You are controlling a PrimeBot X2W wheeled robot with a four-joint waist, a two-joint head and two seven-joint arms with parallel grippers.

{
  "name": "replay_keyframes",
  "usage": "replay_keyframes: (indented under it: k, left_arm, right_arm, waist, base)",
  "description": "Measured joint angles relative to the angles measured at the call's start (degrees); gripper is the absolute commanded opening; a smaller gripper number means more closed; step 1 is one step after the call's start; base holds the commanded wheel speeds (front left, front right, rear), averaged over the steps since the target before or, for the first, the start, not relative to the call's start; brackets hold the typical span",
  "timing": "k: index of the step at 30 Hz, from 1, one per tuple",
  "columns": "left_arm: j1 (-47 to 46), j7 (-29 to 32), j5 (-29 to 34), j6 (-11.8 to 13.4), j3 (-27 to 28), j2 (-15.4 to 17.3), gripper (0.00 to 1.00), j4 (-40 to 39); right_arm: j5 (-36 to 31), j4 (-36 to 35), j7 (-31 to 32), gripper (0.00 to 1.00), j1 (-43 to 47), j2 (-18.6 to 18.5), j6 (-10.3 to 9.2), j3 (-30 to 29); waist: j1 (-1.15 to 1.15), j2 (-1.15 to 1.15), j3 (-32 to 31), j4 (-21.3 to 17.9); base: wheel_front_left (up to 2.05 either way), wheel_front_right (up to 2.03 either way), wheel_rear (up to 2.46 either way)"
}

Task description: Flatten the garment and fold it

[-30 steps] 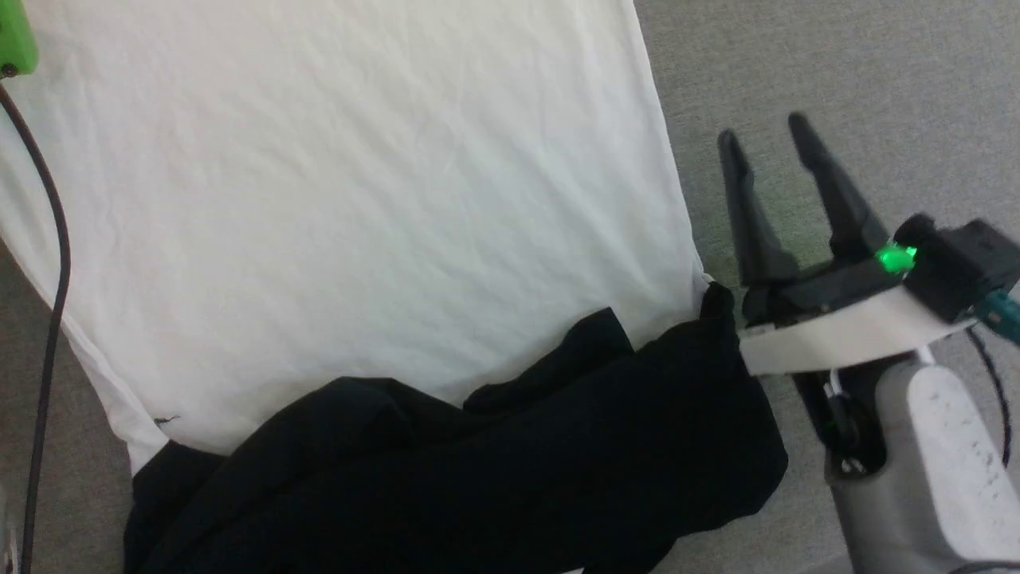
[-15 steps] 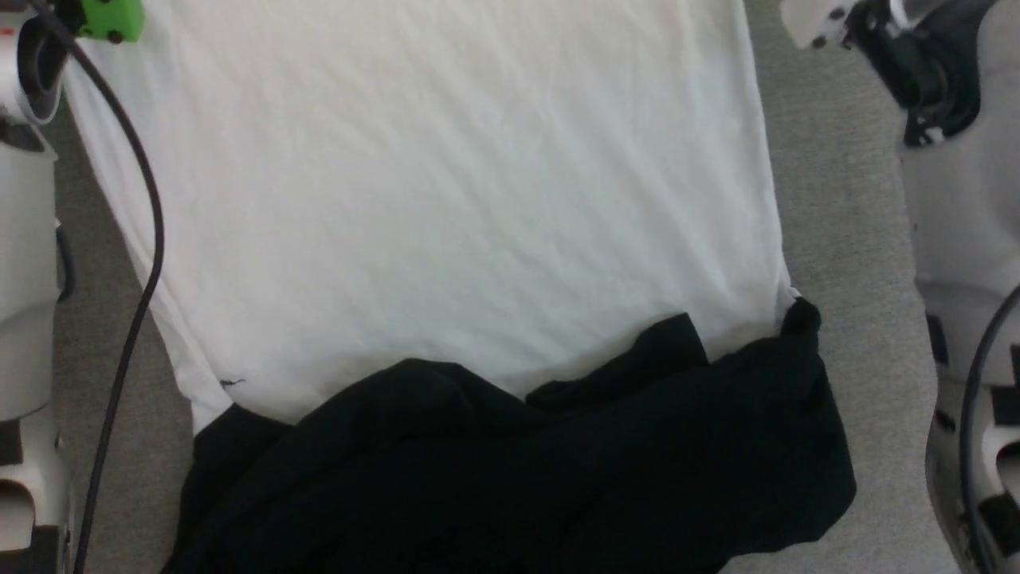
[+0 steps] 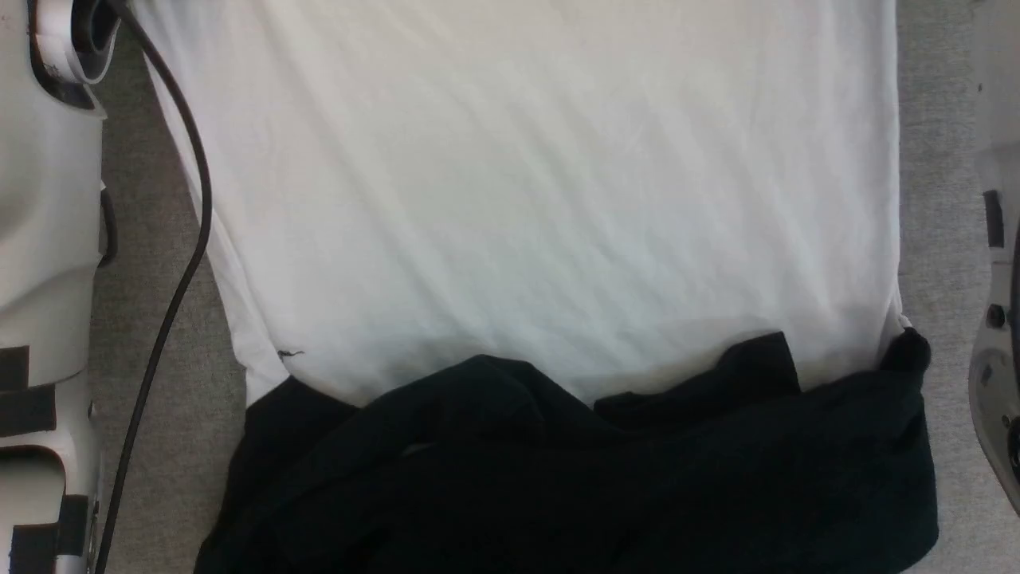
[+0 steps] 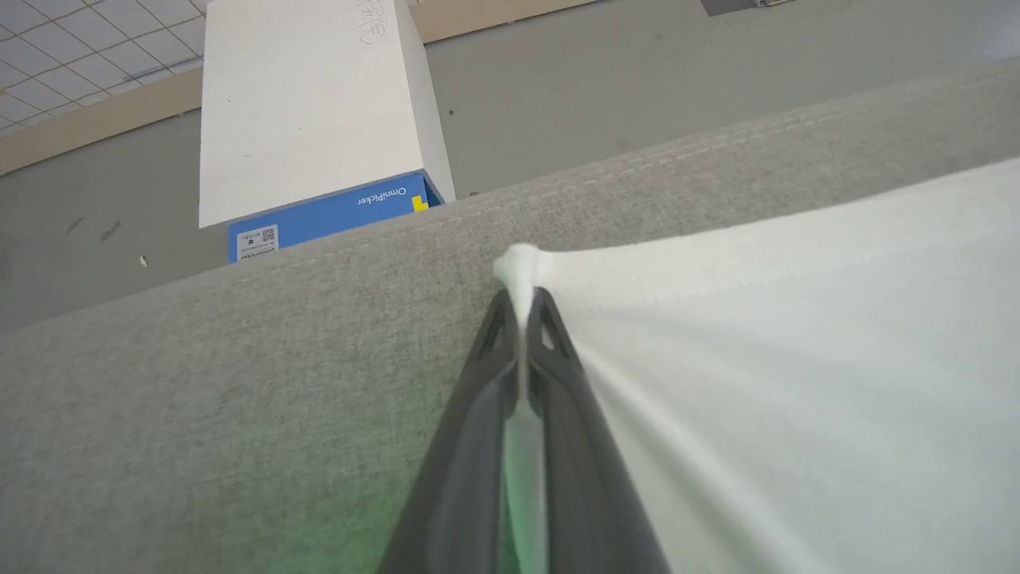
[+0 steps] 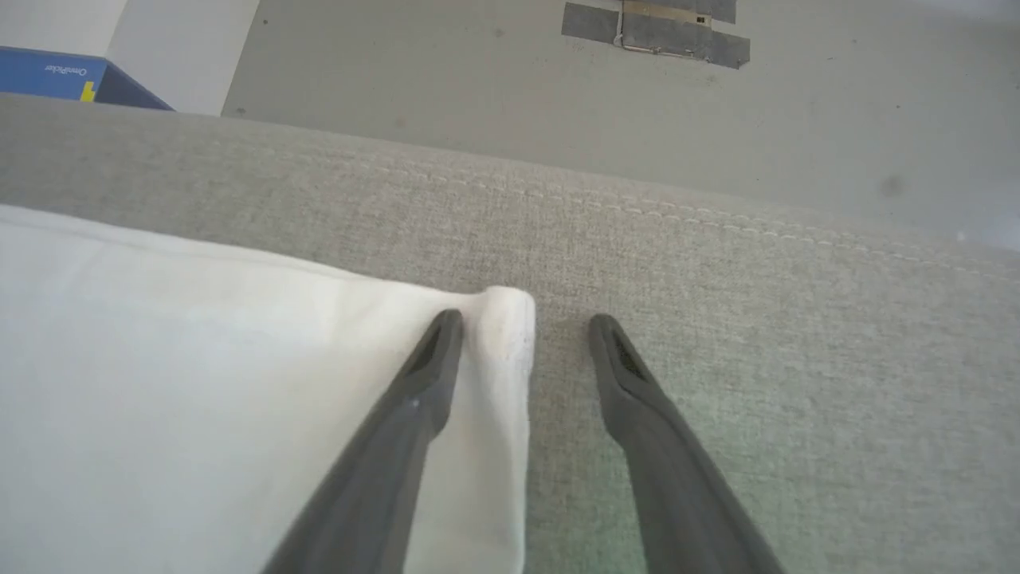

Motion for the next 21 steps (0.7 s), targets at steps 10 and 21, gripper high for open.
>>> replay_keyframes:
  k: [10, 21]
  left_arm:
    - [-2.3, -10.3, 1.8, -0.4, -0.3, 0.6, 0.0, 2.8]
    - [-6.1, -29.5, 6.3, 2.6, 0.0, 1.7, 0.0, 9.7]
  right_arm:
    - [-2.8, -1.8, -5.2, 0.0, -1.4, -0.2, 0.03, -0.7]
    - [-3.1, -2.0, -23.5, 0.0, -2.2, -0.8, 0.03, 1.7]
  waist:
    - [0.0, 0.0, 0.3, -0.3]
    - [0.0, 0.0, -2.6, -1.1]
  base:
    - [0.0, 0.0, 0.0]
    - [0.0, 0.0, 0.0]
